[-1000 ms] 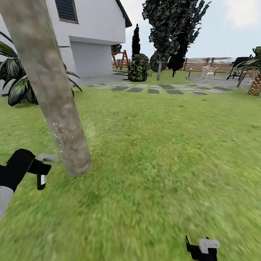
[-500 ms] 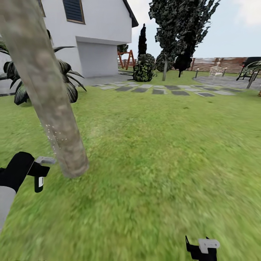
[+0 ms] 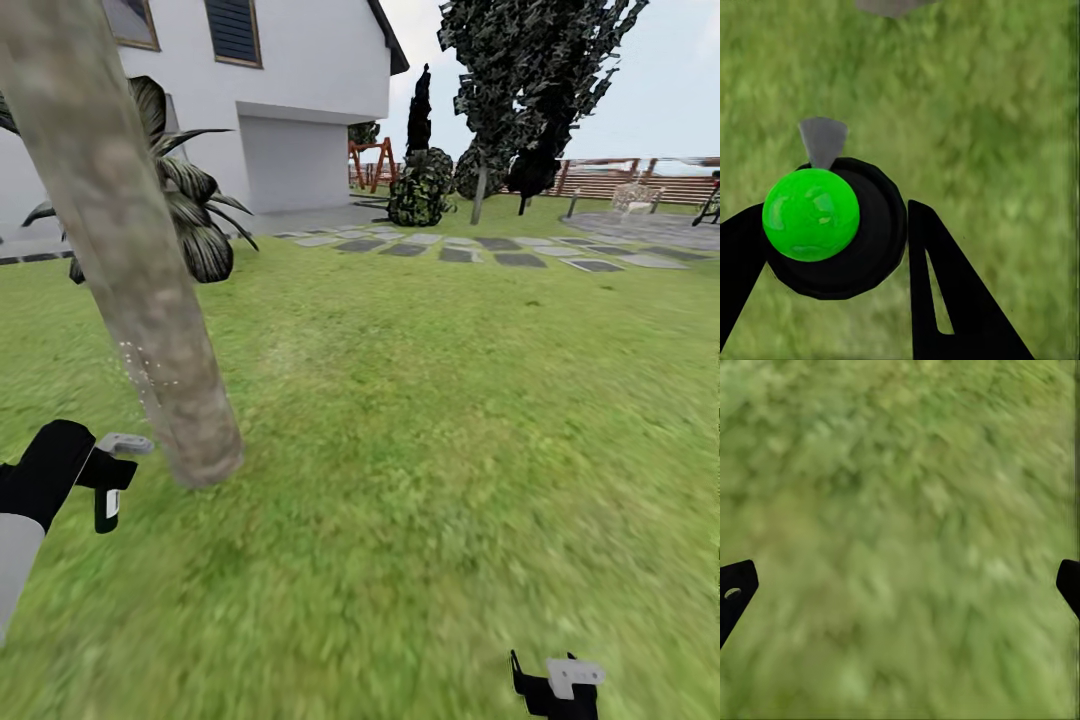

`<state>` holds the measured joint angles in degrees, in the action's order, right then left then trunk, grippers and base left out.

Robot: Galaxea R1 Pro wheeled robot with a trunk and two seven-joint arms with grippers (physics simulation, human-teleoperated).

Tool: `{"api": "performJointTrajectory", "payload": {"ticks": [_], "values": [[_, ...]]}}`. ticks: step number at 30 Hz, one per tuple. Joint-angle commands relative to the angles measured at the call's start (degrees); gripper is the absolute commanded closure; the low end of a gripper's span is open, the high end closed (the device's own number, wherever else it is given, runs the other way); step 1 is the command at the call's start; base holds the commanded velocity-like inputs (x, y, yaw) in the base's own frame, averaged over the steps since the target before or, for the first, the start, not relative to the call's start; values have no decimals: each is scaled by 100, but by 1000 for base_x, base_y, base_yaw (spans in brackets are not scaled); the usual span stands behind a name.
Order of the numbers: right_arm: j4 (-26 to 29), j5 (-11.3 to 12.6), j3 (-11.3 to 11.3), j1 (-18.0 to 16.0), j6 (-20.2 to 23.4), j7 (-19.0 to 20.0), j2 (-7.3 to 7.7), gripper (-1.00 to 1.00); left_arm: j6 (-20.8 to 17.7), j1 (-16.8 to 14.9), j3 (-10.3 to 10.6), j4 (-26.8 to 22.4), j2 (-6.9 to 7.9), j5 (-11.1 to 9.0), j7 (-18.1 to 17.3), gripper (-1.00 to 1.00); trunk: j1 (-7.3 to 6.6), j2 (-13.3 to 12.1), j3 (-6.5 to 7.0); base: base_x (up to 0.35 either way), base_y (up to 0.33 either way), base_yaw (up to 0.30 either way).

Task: In the garden, pick up the pesticide atomizer on the floor and spray pesticide onto both trees until each tree trunk is fully covered.

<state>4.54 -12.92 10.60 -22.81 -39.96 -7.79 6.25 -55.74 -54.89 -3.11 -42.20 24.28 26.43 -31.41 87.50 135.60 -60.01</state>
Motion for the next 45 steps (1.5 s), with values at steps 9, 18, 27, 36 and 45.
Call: {"api": "performJointTrajectory", "payload": {"ticks": [9, 18, 27, 36, 45], "values": [[-6, -62, 30, -4, -12, -30, -1, -100, -16, -4, -23, 1, -2, 66, -34, 100, 0, 2, -5, 80, -266, 8], [-6, -62, 26, -4, -12, -30, -9, -100, 4, -4, -31, 333, -2, -1, 405, 100, 0, 2, -5, 41, -266, 229], [-6, -61, 28, -4, -12, -30, -10, -100, 513, -4, -32, 586, -2, -198, 482, 100, 0, 2, -5, 178, -226, 223], [-15, -62, 30, -4, -12, -21, 8, -100, 520, -4, -32, 607, -2, -200, 486, 100, 0, 2, -5, 265, -170, 7], [-15, -62, 30, -4, -12, -21, -2, -100, 1496, 273, -410, 1287, -184, -931, 1288, 100, 0, 2, -5, 216, -129, 1]]}}
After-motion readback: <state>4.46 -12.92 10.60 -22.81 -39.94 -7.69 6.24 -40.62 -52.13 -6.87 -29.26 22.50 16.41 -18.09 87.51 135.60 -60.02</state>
